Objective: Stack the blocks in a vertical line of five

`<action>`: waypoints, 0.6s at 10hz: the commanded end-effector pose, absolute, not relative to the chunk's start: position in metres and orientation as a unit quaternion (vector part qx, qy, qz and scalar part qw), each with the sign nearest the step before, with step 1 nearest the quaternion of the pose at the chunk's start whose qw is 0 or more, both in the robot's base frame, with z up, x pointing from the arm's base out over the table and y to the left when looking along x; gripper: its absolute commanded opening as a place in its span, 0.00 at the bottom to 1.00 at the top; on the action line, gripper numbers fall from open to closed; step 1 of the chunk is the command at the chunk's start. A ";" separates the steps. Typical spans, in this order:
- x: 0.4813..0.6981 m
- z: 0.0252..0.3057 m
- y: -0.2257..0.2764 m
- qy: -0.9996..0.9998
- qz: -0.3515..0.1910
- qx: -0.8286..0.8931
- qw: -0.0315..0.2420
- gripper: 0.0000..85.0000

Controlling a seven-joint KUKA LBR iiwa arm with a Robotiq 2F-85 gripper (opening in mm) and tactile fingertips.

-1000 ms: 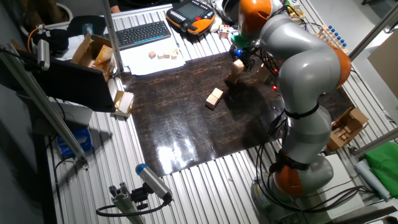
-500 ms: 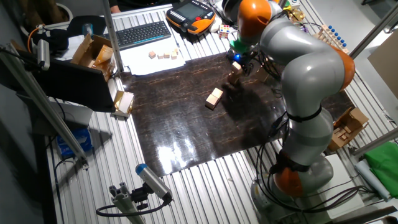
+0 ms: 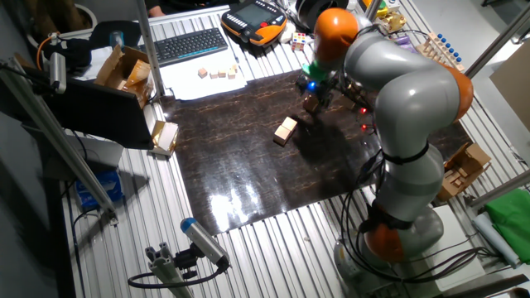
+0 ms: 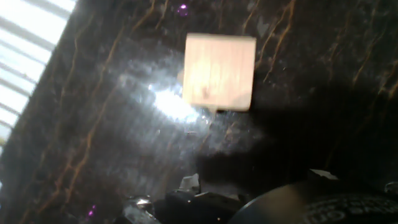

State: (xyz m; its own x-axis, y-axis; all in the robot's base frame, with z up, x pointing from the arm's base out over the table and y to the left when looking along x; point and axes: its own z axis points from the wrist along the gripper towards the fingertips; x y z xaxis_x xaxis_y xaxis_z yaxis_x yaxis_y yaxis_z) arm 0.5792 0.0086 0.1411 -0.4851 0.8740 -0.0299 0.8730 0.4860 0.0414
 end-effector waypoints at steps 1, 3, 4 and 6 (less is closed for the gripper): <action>0.577 0.138 0.011 0.861 0.014 0.508 0.026 1.00; 0.574 0.133 0.013 0.869 0.016 0.494 0.029 1.00; 0.575 0.131 0.013 0.883 -0.004 0.469 0.029 1.00; 0.575 0.131 0.012 0.911 -0.002 0.411 0.009 1.00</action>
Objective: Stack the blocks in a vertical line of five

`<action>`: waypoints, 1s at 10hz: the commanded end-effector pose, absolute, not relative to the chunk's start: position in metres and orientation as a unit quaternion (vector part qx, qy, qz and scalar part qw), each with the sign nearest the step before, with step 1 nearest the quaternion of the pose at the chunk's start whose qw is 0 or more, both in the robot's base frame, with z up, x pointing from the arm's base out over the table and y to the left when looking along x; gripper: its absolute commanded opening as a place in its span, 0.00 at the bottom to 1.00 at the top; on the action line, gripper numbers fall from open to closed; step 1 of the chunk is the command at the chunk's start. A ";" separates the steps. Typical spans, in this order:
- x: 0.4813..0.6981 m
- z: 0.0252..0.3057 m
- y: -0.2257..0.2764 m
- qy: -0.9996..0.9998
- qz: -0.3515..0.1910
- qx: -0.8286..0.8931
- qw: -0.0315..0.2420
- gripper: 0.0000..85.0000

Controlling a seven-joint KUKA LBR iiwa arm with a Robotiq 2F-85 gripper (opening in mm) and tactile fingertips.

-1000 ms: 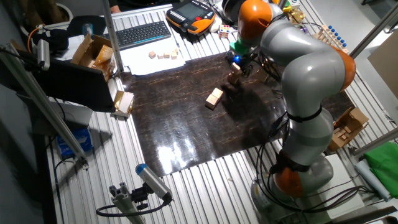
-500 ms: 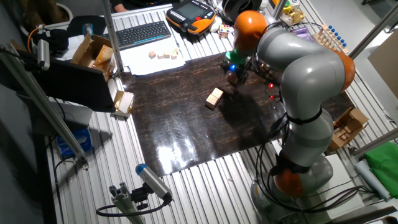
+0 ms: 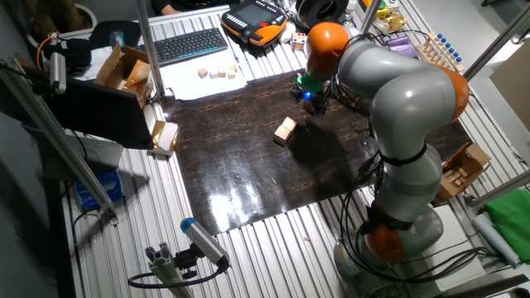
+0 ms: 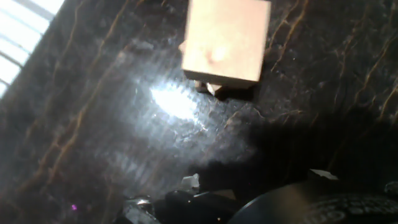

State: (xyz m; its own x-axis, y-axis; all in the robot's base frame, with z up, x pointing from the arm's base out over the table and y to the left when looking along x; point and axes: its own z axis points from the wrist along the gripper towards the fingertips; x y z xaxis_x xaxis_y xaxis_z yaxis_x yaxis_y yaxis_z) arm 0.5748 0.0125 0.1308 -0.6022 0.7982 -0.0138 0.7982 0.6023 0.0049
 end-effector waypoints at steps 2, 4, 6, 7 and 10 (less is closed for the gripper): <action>0.575 0.131 0.012 0.931 0.007 0.366 -0.004 1.00; 0.575 0.131 0.012 0.929 0.026 0.370 -0.006 1.00; 0.580 0.125 0.020 0.924 0.029 0.380 0.006 1.00; 0.583 0.119 0.026 0.921 0.031 0.389 0.010 1.00; 0.579 0.102 0.045 0.918 0.020 0.397 0.008 1.00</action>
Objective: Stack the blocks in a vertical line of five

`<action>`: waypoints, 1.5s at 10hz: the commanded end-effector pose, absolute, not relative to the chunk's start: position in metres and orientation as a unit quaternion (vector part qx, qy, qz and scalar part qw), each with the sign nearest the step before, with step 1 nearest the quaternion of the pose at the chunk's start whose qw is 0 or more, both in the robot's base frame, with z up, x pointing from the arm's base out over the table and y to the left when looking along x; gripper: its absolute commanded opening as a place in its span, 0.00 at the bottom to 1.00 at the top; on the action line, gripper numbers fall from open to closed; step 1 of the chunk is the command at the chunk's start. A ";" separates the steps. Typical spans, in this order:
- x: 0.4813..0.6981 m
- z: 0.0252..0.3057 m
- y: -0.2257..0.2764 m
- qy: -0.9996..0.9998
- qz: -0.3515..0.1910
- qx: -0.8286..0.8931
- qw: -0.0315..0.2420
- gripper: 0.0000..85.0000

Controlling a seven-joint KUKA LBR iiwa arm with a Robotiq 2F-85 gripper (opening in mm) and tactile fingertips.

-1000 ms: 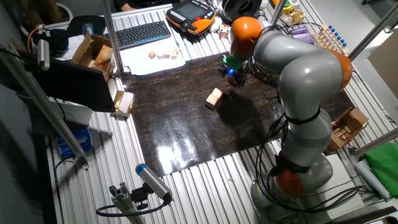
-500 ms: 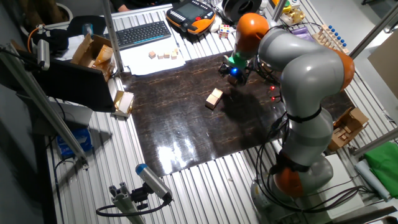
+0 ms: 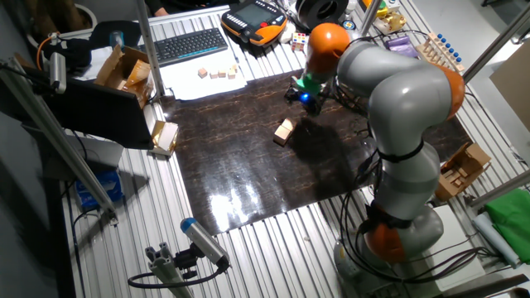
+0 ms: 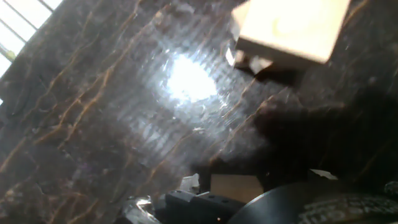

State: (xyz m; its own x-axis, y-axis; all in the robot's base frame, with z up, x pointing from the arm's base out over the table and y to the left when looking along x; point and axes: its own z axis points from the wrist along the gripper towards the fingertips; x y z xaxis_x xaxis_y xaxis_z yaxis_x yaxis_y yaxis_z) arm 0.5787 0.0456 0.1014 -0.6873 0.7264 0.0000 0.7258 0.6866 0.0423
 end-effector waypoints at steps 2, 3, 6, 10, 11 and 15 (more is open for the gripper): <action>0.574 0.090 0.050 0.926 0.019 0.378 0.009 1.00; 0.572 0.084 0.052 0.926 0.024 0.376 0.010 1.00; 0.569 0.069 0.059 0.922 0.033 0.386 0.020 1.00; 0.568 0.061 0.060 0.919 0.038 0.391 0.020 1.00; 0.568 0.059 0.061 0.920 0.041 0.390 0.019 1.00; 0.566 0.051 0.062 0.921 0.036 0.387 0.023 1.00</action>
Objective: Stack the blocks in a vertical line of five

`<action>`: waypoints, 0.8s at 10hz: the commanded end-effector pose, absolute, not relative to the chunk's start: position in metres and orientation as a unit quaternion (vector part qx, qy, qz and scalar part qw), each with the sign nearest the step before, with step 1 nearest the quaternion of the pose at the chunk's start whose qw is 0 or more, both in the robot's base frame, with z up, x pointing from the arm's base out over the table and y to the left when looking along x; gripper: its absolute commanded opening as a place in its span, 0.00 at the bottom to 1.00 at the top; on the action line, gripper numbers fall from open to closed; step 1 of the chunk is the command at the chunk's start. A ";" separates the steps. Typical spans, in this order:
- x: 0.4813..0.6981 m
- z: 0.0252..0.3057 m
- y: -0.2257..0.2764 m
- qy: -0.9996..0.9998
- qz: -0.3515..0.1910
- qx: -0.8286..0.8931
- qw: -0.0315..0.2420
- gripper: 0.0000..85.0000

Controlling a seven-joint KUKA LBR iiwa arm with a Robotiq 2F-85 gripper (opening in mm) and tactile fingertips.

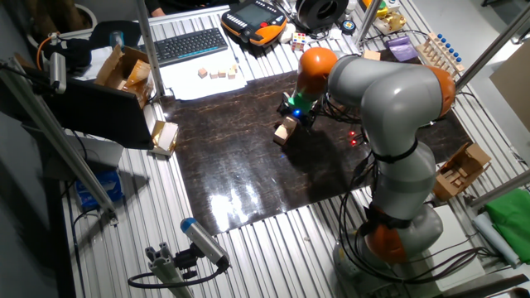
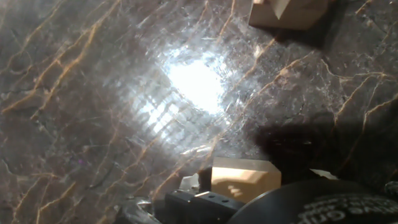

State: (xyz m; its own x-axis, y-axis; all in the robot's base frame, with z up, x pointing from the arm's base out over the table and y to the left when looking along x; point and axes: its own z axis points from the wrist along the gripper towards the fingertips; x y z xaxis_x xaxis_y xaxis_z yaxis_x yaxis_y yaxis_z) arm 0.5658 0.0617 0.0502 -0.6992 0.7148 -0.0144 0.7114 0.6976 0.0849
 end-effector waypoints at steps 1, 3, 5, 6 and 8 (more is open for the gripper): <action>0.564 0.049 0.062 0.921 0.035 0.387 0.023 1.00; 0.559 0.046 0.064 0.922 0.032 0.386 0.024 1.00; 0.557 0.044 0.064 0.922 0.030 0.386 0.027 1.00; 0.557 0.044 0.064 0.921 0.030 0.388 0.029 0.97; 0.556 0.041 0.064 0.917 0.037 0.396 0.028 0.79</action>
